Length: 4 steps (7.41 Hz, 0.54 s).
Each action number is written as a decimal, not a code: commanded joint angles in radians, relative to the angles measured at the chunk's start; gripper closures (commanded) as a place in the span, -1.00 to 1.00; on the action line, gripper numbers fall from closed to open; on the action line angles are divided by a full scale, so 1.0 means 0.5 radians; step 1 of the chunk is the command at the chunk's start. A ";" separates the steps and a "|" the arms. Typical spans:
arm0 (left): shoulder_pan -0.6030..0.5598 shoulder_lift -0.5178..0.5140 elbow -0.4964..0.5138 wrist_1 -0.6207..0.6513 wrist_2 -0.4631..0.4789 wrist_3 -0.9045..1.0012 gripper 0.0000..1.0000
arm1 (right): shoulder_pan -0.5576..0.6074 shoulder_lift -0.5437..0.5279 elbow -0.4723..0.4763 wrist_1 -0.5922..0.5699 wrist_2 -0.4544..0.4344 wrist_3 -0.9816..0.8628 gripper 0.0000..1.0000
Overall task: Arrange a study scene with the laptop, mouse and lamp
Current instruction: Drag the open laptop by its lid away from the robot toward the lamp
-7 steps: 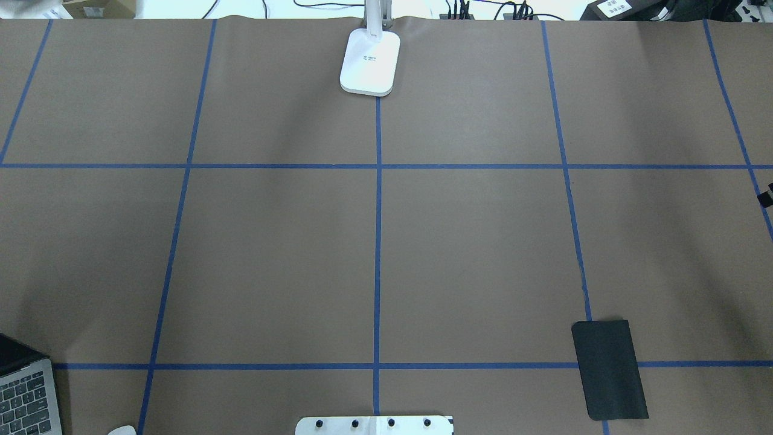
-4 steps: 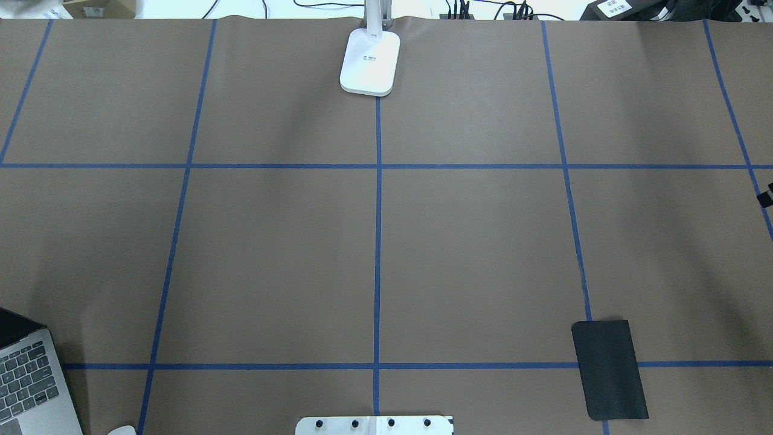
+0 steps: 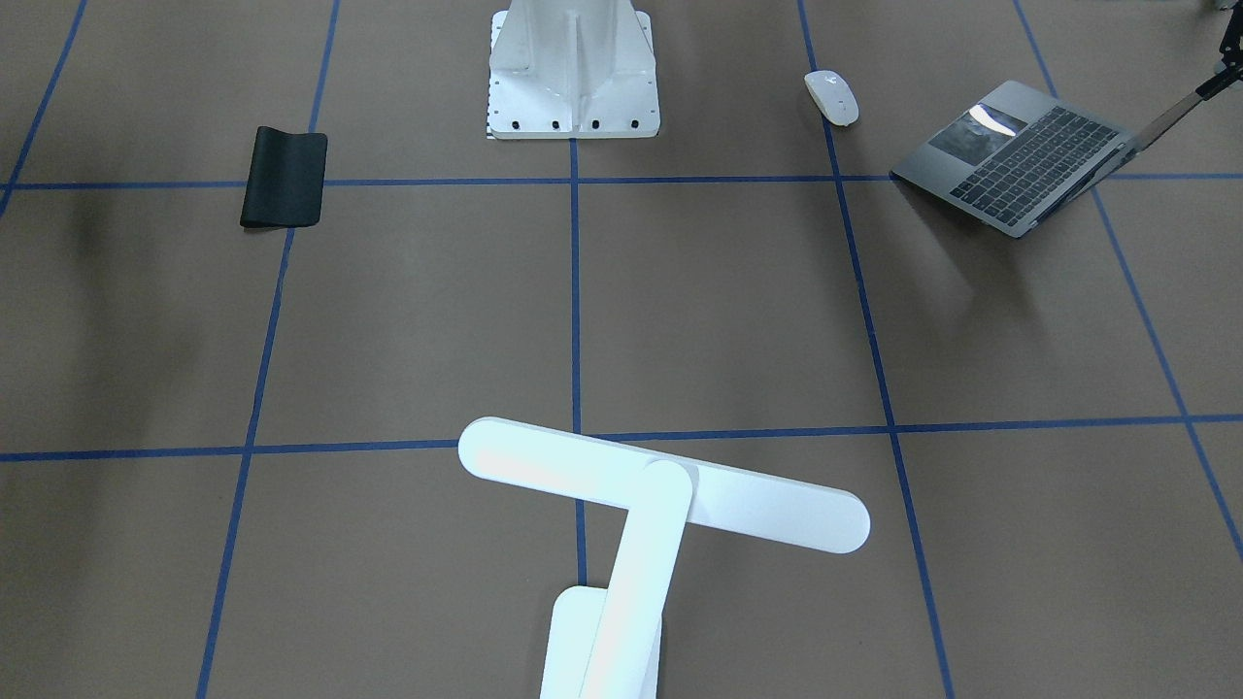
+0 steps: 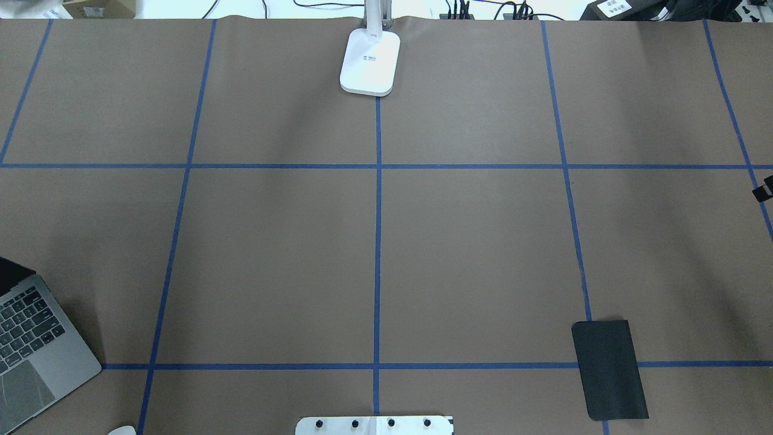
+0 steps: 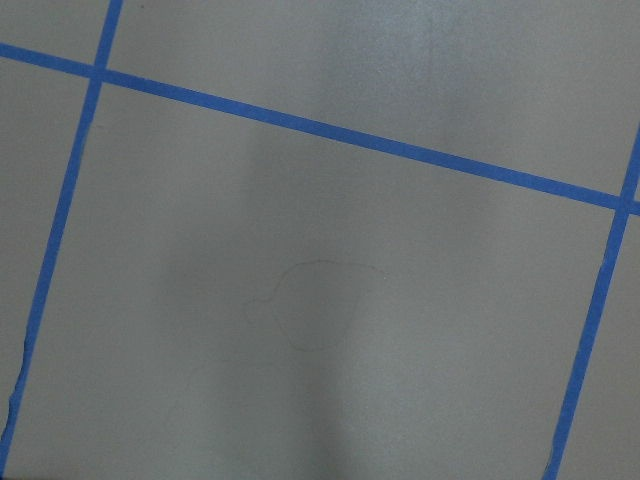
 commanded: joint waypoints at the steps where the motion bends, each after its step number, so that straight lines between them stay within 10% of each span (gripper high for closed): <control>1: -0.071 -0.197 -0.015 0.150 0.000 -0.211 0.81 | 0.000 0.009 -0.002 0.000 0.001 0.001 -0.99; 4: -0.068 -0.421 -0.003 0.144 -0.001 -0.488 0.81 | 0.000 0.009 -0.008 0.000 -0.008 -0.002 -0.99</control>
